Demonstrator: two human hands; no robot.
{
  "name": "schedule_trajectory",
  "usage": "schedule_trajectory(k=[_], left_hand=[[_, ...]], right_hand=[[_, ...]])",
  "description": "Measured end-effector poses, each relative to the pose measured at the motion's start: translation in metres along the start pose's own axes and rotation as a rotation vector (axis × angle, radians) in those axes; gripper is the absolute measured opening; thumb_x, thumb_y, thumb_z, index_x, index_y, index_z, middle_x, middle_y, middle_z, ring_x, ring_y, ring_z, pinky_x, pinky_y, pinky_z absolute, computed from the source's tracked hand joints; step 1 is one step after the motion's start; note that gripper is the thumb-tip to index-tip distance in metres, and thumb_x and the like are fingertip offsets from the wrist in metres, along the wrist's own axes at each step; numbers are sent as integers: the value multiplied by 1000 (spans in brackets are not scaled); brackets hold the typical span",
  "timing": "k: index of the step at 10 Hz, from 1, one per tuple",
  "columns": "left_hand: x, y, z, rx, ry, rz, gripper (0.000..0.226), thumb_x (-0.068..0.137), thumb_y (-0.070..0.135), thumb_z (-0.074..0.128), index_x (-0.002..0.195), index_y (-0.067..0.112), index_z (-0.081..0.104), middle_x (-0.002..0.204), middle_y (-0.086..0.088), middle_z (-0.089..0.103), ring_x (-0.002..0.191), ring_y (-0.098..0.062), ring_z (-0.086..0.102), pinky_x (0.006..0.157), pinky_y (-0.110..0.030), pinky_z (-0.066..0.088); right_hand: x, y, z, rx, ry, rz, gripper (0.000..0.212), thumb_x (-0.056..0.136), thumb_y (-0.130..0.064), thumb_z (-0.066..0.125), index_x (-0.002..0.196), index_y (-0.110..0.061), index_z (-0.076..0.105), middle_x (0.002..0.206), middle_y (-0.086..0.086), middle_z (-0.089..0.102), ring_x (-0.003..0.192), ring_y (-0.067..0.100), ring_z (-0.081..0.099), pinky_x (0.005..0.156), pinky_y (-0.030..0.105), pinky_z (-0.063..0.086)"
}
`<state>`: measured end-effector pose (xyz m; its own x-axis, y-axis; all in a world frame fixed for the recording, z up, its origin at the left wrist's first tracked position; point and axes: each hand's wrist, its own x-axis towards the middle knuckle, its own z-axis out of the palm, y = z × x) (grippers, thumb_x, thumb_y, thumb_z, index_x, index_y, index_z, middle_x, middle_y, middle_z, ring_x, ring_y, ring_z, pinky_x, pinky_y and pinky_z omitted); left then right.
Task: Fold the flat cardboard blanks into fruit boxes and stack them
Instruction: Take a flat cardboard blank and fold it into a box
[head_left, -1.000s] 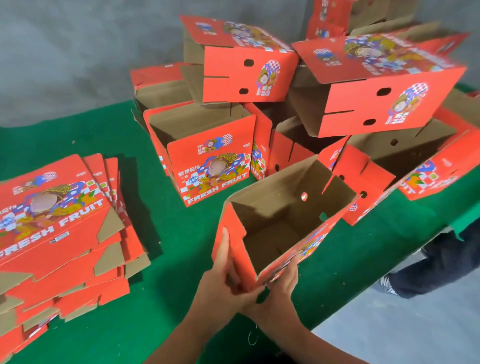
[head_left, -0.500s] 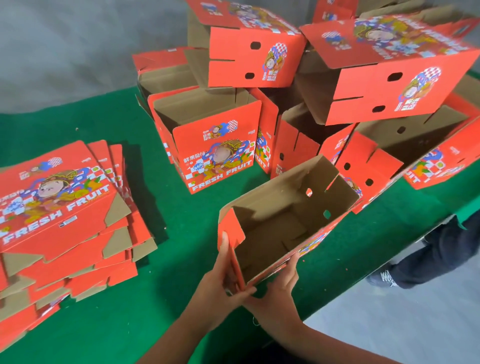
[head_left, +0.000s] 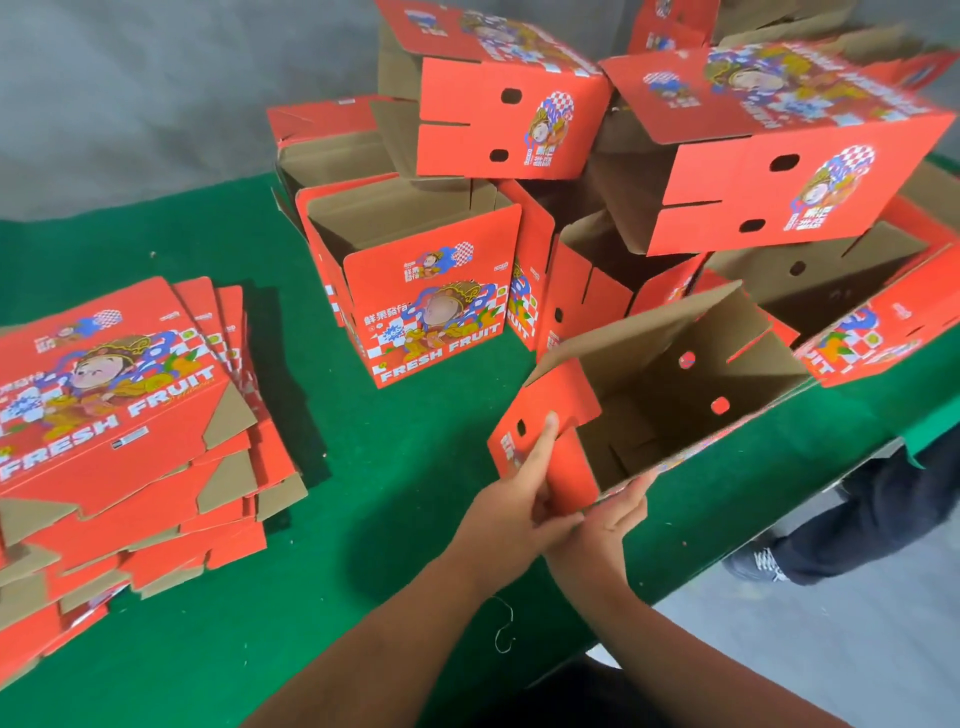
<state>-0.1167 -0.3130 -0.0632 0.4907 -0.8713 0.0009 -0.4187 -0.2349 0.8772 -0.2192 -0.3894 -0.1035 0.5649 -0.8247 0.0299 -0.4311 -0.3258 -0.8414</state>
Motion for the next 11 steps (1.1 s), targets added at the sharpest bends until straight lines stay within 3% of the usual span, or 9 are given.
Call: schedule_trajectory(k=[1, 2, 4, 6, 7, 8, 9, 10, 11], left_hand=[[23, 15, 20, -60, 56, 27, 110, 86, 29, 78, 155, 60, -2, 76, 6, 49, 70, -11, 52, 75, -30, 50], [42, 27, 33, -74, 56, -41, 103, 93, 29, 69, 155, 59, -7, 88, 9, 60, 81, -14, 63, 80, -35, 53], [85, 34, 26, 17, -143, -261, 71, 103, 43, 52, 162, 43, 11, 133, 12, 62, 106, -18, 66, 90, -40, 54], [100, 17, 18, -38, -221, -380, 52, 105, 35, 49, 155, 28, 37, 148, 6, 53, 81, -20, 70, 67, -35, 60], [99, 12, 10, -110, -212, -449, 57, 104, 34, 51, 158, 25, 32, 148, 4, 52, 67, -14, 64, 65, -31, 55], [99, 21, 1, -100, -119, -353, 77, 99, 36, 60, 162, 31, 17, 156, 3, 37, 120, -18, 60, 97, -39, 54], [117, 56, -9, 118, 34, 33, 90, 91, 41, 63, 161, 43, 7, 163, 12, 15, 142, -16, 43, 105, -43, 49], [149, 89, -7, 342, -66, 219, 91, 90, 60, 51, 160, 43, -4, 167, 14, 7, 141, -26, 46, 100, -46, 50], [164, 102, 12, 713, -63, 208, 85, 97, 62, 54, 162, 38, 6, 151, 0, 32, 113, -30, 58, 81, -43, 54]], right_hand=[[28, 20, -9, 41, 201, 159, 117, 86, 16, 58, 155, -28, -26, 170, 9, -7, 149, 53, 20, 115, 45, 28], [61, 29, -27, 42, 240, 205, 119, 84, 7, 68, 160, -42, -10, 165, 7, 4, 146, 33, 31, 111, 35, 29], [129, 48, -75, 191, 210, 662, 130, 67, -38, 89, 155, -46, -7, 134, 13, 47, 104, 38, 59, 83, 59, 60], [197, 29, -84, 192, -31, 725, 51, 82, -28, 87, 110, -19, 46, 109, 18, 69, 70, 28, 69, 56, 41, 63], [204, 25, -57, 170, 14, 793, 86, 81, -32, 88, 147, -13, 36, 127, 20, 61, 88, 36, 73, 56, 41, 63], [193, 38, -49, 152, 59, 730, 109, 81, -31, 87, 158, -23, 11, 137, 20, 50, 98, 42, 70, 64, 49, 64], [180, 48, -40, -52, 39, 658, 118, 88, -30, 77, 160, -27, -16, 149, 22, 35, 112, 45, 57, 84, 46, 56], [177, 47, -26, -136, 85, 569, 109, 94, -18, 67, 159, -21, -20, 161, 22, 24, 131, 44, 48, 98, 41, 42], [183, 46, -15, -194, 47, 459, 75, 100, -12, 58, 160, -6, 14, 168, 22, 6, 148, 40, 31, 119, 48, 33]])
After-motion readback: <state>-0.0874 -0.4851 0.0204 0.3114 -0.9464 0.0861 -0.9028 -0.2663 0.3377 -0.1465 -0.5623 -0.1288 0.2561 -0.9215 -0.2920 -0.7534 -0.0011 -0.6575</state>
